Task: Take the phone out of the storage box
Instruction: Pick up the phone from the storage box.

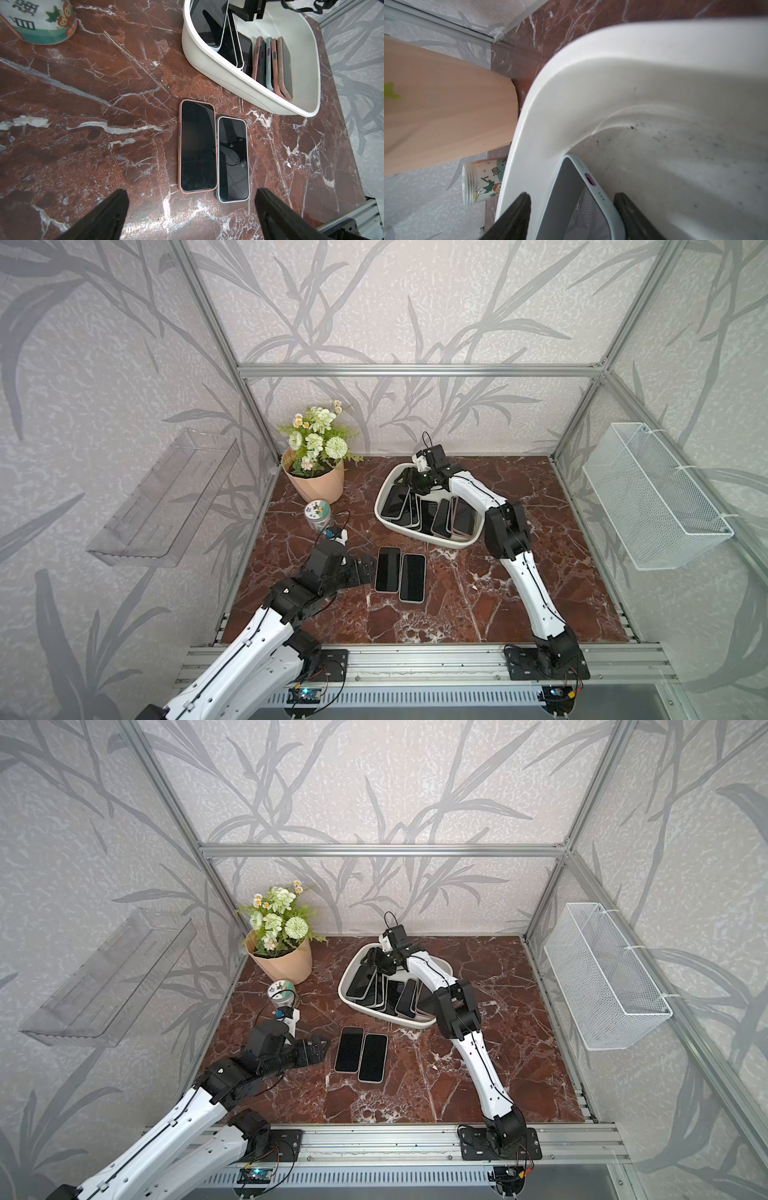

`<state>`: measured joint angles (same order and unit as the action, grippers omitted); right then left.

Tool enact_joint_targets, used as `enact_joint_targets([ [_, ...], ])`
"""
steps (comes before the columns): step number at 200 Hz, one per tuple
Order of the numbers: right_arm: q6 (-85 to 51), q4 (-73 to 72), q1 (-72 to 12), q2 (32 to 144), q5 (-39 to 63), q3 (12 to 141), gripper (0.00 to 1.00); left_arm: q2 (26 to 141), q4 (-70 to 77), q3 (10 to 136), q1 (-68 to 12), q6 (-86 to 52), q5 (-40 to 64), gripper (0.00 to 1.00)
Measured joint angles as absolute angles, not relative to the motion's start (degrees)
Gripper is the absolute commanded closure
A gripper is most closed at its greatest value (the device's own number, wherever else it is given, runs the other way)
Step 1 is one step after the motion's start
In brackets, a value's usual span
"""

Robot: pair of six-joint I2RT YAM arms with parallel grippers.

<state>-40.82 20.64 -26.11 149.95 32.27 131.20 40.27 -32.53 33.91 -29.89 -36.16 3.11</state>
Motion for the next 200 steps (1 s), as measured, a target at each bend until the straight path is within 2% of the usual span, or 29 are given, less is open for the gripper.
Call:
enact_joint_targets([
  [48,-43.0,12.0,-26.2,145.9,33.1,122.0,0.35,39.3,-32.6,33.9,-29.9,-36.3,3.1,0.00],
  [200,-37.2,13.5,-27.8,143.5,33.5,120.1,0.35,38.6,-32.6,32.8,-29.9,-37.7,3.2,0.00],
])
